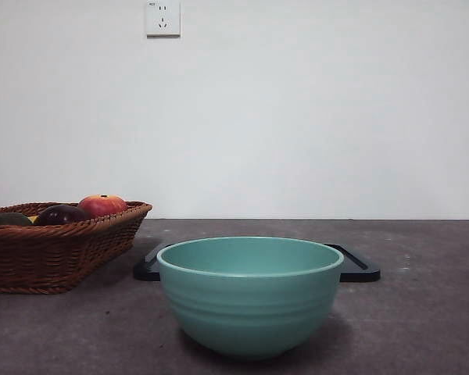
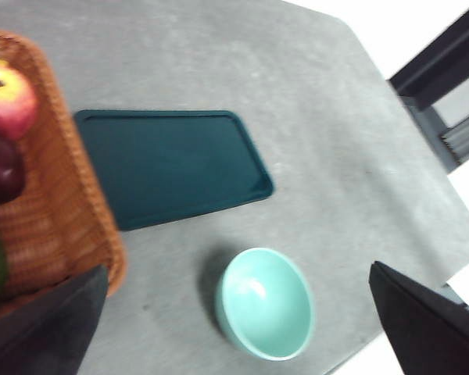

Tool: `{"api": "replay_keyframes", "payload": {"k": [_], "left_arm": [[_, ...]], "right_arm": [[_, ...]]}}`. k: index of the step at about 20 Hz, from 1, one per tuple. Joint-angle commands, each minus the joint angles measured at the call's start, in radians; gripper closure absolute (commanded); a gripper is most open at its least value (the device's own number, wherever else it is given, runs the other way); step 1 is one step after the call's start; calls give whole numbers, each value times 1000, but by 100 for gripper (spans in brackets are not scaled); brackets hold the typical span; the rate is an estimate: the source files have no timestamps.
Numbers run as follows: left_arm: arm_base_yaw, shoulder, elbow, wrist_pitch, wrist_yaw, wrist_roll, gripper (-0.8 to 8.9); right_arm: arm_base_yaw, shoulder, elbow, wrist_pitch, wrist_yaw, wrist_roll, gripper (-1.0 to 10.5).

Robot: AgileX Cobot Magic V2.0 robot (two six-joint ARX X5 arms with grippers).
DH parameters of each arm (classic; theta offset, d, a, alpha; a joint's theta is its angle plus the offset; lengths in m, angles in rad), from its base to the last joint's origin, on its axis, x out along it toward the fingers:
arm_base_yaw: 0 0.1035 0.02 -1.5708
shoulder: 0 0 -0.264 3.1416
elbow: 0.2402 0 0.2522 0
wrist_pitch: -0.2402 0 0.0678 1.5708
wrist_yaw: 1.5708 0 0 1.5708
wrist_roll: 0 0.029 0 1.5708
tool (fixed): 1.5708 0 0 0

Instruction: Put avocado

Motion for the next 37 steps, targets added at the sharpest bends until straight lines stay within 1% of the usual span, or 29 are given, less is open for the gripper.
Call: {"api": "replay_keyframes", "payload": {"k": [1, 6, 9, 13, 15, 16, 18, 23, 25, 29, 30, 33, 34, 35, 37], "left_arm": [[-2, 38, 22, -19, -69, 15, 159], [-2, 212, 23, -47, -277, 76, 162], [-2, 362, 23, -36, -359, 110, 162], [-10, 559, 23, 27, -392, 114, 164], [-14, 644, 23, 76, -415, 114, 184], [-18, 686, 23, 104, -415, 114, 203], [-23, 752, 23, 153, -415, 113, 203], [-30, 854, 23, 221, -416, 109, 208], [-31, 877, 23, 238, -416, 106, 256], [-31, 909, 23, 249, -425, 105, 263], [-31, 912, 23, 246, -434, 105, 296], [-31, 914, 25, 236, -449, 97, 539], [-31, 914, 27, 233, -449, 97, 590], [-31, 913, 29, 232, -449, 97, 606], [-31, 913, 52, 201, -449, 92, 606]], "right_arm": [[4, 4, 19, 7, -1, -11, 343], [4, 4, 19, 8, -2, -10, 343], [4, 4, 19, 8, -2, -10, 343], [4, 4, 19, 7, -2, -9, 343], [4, 4, 19, 8, -2, -10, 343], [4, 4, 19, 8, -2, -10, 343], [4, 4, 19, 8, -2, -10, 343], [4, 4, 19, 8, -2, -10, 343], [4, 4, 19, 9, -2, -10, 343], [4, 4, 19, 10, -2, -11, 343], [4, 4, 19, 10, -2, -10, 343], [4, 4, 19, 10, -2, -10, 343], [4, 4, 19, 10, -2, -10, 343], [4, 4, 19, 10, -2, -10, 343], [4, 4, 19, 10, -2, -10, 343]]}}
